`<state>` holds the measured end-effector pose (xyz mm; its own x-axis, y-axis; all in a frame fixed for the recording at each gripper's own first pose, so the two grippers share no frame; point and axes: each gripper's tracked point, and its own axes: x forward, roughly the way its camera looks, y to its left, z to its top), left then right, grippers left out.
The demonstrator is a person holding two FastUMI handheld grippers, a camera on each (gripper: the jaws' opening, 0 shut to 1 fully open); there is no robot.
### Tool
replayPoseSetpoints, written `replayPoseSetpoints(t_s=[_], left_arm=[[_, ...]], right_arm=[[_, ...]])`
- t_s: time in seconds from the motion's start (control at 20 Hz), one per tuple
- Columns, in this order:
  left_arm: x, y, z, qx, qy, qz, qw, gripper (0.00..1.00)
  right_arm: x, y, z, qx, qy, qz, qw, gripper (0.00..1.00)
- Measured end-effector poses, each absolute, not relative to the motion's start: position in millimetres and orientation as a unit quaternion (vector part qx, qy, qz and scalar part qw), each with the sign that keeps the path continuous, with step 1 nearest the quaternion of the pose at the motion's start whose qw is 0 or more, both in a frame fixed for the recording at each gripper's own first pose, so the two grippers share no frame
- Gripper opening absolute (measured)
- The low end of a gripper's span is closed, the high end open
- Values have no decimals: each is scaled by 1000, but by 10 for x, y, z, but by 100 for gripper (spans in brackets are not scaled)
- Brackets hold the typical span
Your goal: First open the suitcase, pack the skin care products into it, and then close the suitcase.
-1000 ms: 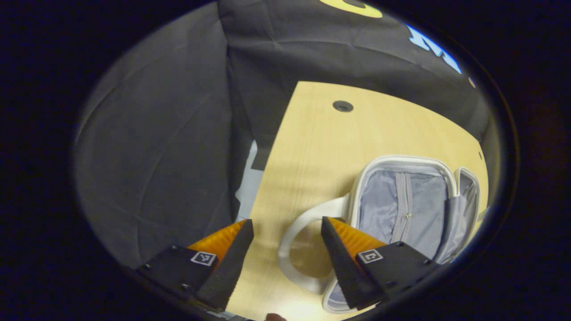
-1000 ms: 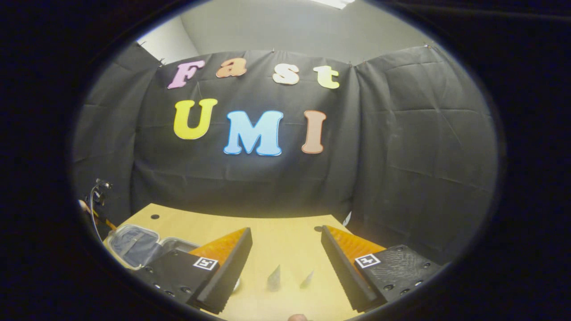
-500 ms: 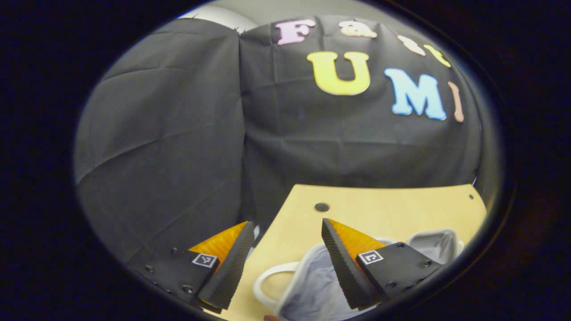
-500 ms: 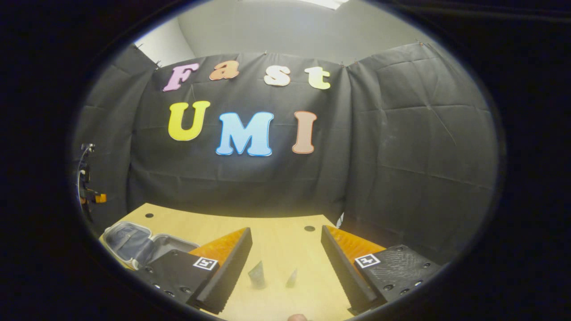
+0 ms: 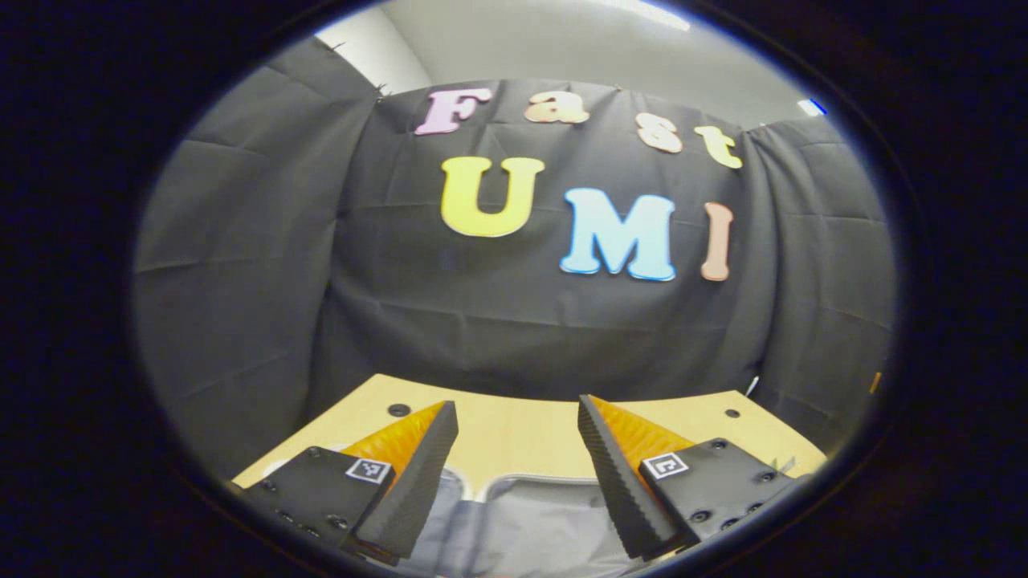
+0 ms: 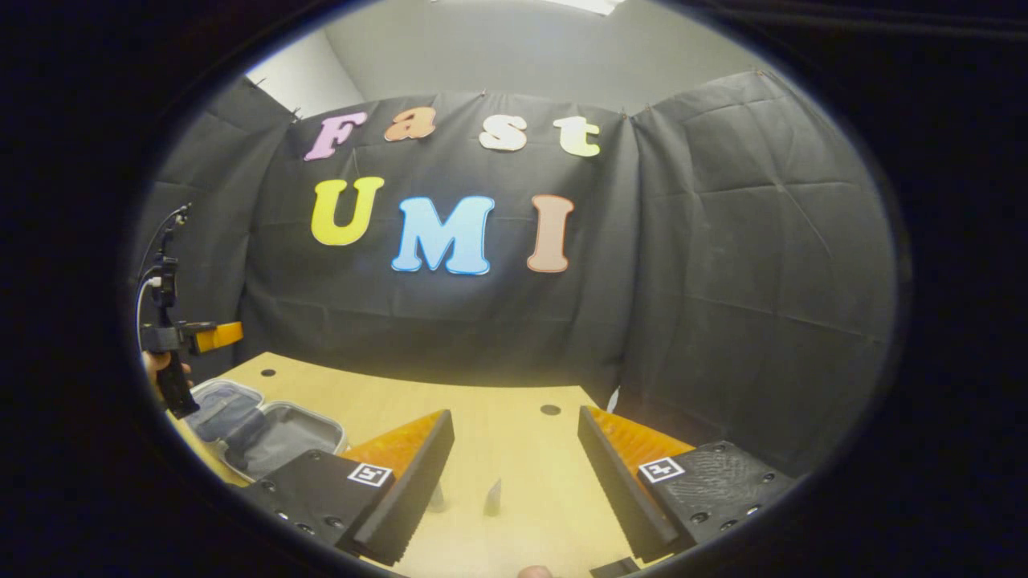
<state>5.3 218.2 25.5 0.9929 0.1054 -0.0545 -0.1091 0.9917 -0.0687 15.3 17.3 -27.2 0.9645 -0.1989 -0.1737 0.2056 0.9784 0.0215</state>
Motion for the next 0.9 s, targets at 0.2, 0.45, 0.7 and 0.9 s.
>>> replayPoseSetpoints(t_s=[0.2, 0.45, 0.7, 0.9], left_arm=[[184, 1016, 68, -8, 28, -14, 999, 98], [299, -335, -253, -25, 38, -94, 995, 98], [412, -1102, -794, -20, 52, -129, 990, 98], [486, -1383, -1494, -2, 83, -137, 987, 98]], right_arm=[[190, -40, -385, 33, 93, -97, 990, 95], [229, -250, -515, 36, 104, -89, 990, 95], [258, -397, -674, 31, 115, -77, 990, 95], [298, -402, -887, 37, 138, -61, 988, 95]])
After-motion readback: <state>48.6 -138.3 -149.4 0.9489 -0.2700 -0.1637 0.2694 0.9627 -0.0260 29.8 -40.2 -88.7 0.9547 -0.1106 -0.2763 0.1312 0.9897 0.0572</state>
